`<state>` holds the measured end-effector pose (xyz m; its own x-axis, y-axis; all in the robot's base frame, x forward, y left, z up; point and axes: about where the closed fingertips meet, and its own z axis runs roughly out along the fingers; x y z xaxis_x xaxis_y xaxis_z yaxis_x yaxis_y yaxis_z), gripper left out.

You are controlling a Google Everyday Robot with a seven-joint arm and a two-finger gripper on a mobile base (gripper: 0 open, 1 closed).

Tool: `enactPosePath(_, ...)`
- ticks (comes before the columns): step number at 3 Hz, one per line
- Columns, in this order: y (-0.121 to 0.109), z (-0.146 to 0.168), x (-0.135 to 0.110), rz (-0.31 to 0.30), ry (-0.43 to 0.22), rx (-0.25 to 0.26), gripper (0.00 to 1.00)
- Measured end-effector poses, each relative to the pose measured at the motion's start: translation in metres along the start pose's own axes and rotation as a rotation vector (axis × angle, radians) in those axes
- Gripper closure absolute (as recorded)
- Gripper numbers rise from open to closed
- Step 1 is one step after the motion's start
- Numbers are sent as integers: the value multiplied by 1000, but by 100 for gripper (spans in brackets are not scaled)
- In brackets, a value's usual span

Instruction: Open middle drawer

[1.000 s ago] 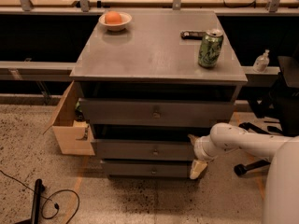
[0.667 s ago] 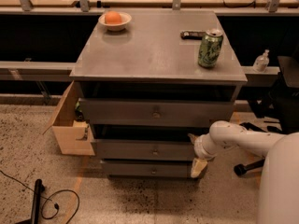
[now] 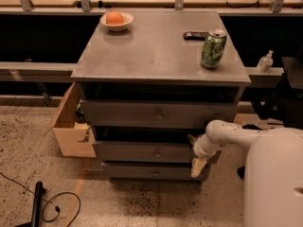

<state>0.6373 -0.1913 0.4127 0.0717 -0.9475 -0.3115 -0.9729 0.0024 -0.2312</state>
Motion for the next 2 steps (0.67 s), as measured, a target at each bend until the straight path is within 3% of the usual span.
enactPosePath(1,-8,8,0,0,-5,1,17)
enactPosePath(2,-11,13,3,6,-8,-1,41)
